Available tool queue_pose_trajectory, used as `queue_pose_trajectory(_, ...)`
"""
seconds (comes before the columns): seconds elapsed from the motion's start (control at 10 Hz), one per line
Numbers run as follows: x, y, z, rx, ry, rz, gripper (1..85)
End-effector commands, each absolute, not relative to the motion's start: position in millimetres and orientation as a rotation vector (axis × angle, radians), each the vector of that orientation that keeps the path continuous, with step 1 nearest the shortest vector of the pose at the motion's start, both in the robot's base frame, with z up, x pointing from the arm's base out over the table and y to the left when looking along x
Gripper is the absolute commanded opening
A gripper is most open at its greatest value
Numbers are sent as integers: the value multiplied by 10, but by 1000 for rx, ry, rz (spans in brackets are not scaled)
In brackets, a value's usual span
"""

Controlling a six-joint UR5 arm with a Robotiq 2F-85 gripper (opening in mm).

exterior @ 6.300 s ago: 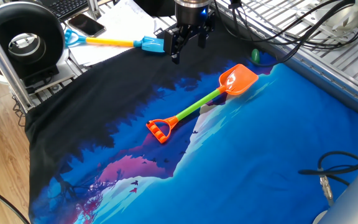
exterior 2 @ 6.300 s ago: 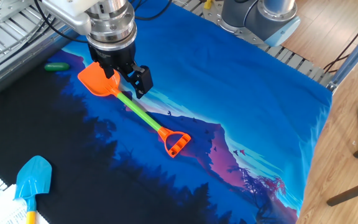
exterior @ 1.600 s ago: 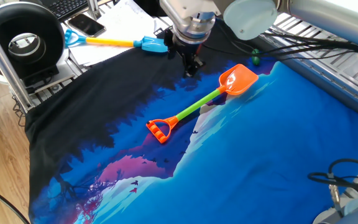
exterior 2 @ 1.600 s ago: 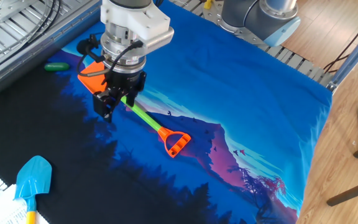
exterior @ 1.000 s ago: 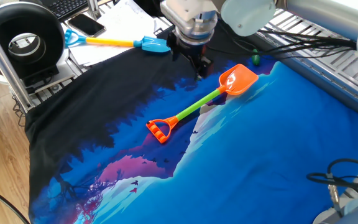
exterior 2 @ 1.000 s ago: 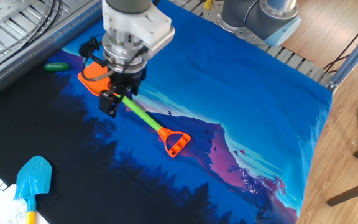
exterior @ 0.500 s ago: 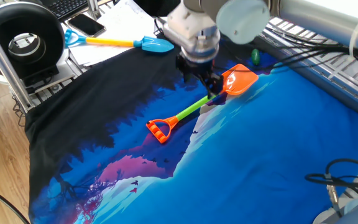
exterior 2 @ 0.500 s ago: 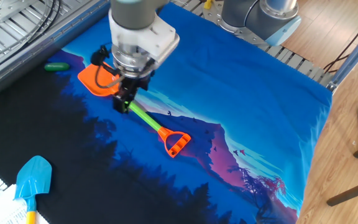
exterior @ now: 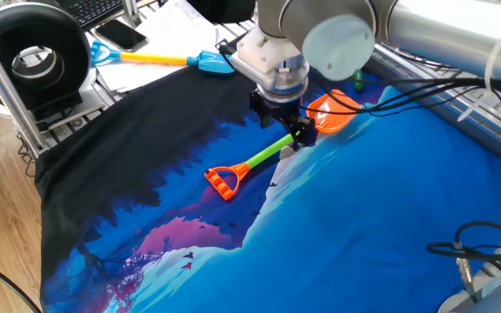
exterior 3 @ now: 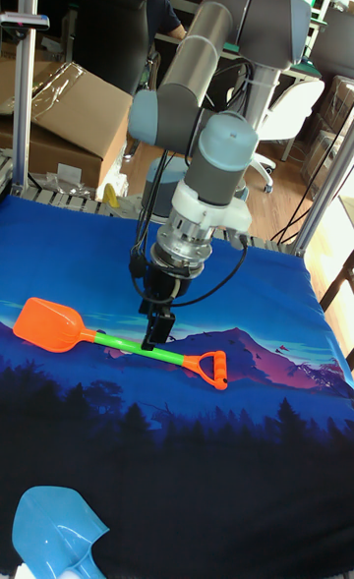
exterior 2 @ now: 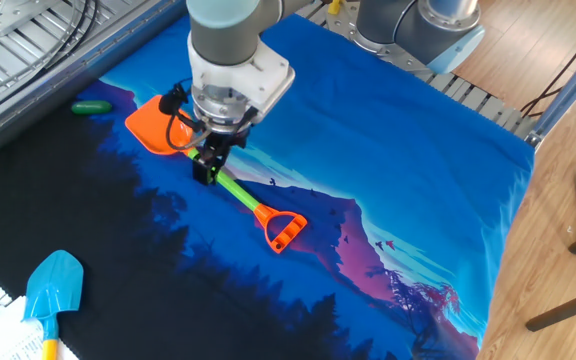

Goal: Use a shovel to scoop up an object

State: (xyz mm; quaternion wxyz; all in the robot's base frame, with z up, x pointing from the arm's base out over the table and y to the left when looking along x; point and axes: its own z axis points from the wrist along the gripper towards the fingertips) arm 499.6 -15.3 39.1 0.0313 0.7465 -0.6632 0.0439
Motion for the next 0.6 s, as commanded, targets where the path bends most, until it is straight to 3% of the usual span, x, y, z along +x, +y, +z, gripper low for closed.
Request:
queue_pose_trajectory(0.0, 5086, -151, 257, 2315, -2070, 140, 810)
queue_pose_trajectory(0.5, 4998, -148, 95, 2277, -2088, 71, 790)
